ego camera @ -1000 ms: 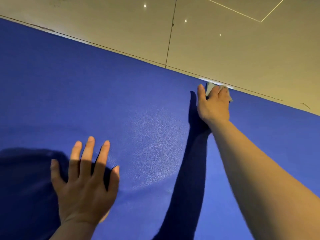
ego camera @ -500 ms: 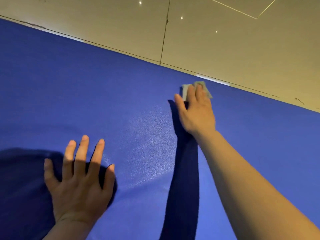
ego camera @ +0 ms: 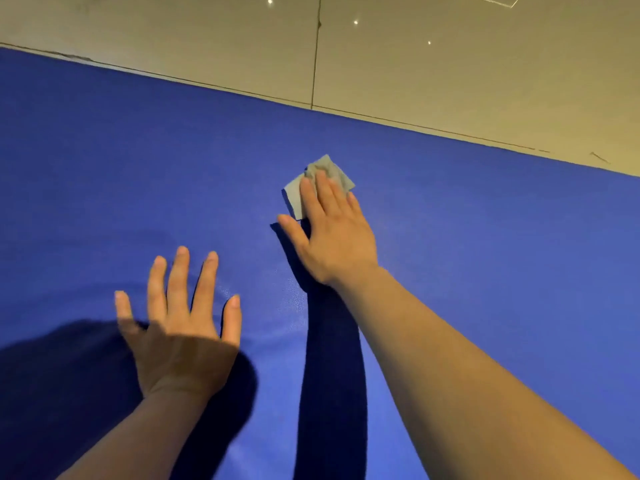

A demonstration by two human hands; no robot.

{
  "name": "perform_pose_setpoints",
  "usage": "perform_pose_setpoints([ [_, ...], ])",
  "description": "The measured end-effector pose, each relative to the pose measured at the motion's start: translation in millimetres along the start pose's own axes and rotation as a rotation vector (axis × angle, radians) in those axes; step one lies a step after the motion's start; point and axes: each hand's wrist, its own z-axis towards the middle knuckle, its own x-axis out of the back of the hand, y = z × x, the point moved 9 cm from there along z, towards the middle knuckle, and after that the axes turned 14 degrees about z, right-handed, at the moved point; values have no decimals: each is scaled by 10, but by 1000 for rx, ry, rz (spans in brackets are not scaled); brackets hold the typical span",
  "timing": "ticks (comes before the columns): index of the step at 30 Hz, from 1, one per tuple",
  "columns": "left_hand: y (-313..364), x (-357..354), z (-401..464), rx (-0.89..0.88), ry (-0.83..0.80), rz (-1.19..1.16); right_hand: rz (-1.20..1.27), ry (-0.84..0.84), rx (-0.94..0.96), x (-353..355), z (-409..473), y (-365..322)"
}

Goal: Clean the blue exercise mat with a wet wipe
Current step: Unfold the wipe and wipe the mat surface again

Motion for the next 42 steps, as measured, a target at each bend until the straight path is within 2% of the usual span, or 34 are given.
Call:
perform_pose_setpoints([
  [5, 8, 42, -21, 1, 31, -11, 92, 280, -530, 694, -598, 1454],
  [7, -11, 41, -1, 13, 27, -16, 196, 352, -657, 704, -820, 1600],
  [9, -9, 30, -25, 3, 19, 1, 271, 358, -641, 516, -820, 1350],
  [12, -9, -5, -39, 11, -1, -21, 244, 265, -334, 130, -521, 494],
  [14, -3, -16, -10, 7, 2, -35, 182, 132, -114, -135, -373, -79],
  [16, -3, -3, 14, -2, 14, -36, 99, 39, 13, -285, -326, -292],
  [17, 4, -11, 10, -5, 0, -36, 64, 46, 32, -264, -333, -238],
  [20, 8, -48, -23, 8, -62, -67, 2, 146, -123, 9, -486, 412],
  [23, 12, -78, -7, 2, -106, -82, 13, 237, -498, 429, -931, 1332],
  [24, 4, -77, 3, -5, -115, -87, 50, 256, -604, 507, -1098, 1499],
  [26, 7, -73, -1, -33, -151, -94, 174, 277, -696, 458, -1227, 1526],
  [28, 20, -91, -15, -63, -205, -105, 272, 272, -664, 263, -1143, 1206],
  [30, 20, -106, -12, -84, -269, -121, 267, 222, -464, 45, -944, 640],
  [33, -22, -123, 13, -119, -407, -161, 166, 59, -144, -310, -849, -109],
  [35, -94, -51, -9, -165, -404, -165, 50, 4, -57, -356, -903, -131],
  [38, -135, 156, -200, -278, -250, -150, -67, 98, -147, -92, -1037, 458],
  [42, -51, 234, -724, -505, -227, -124, -32, 202, -535, 295, -1454, 1345],
])
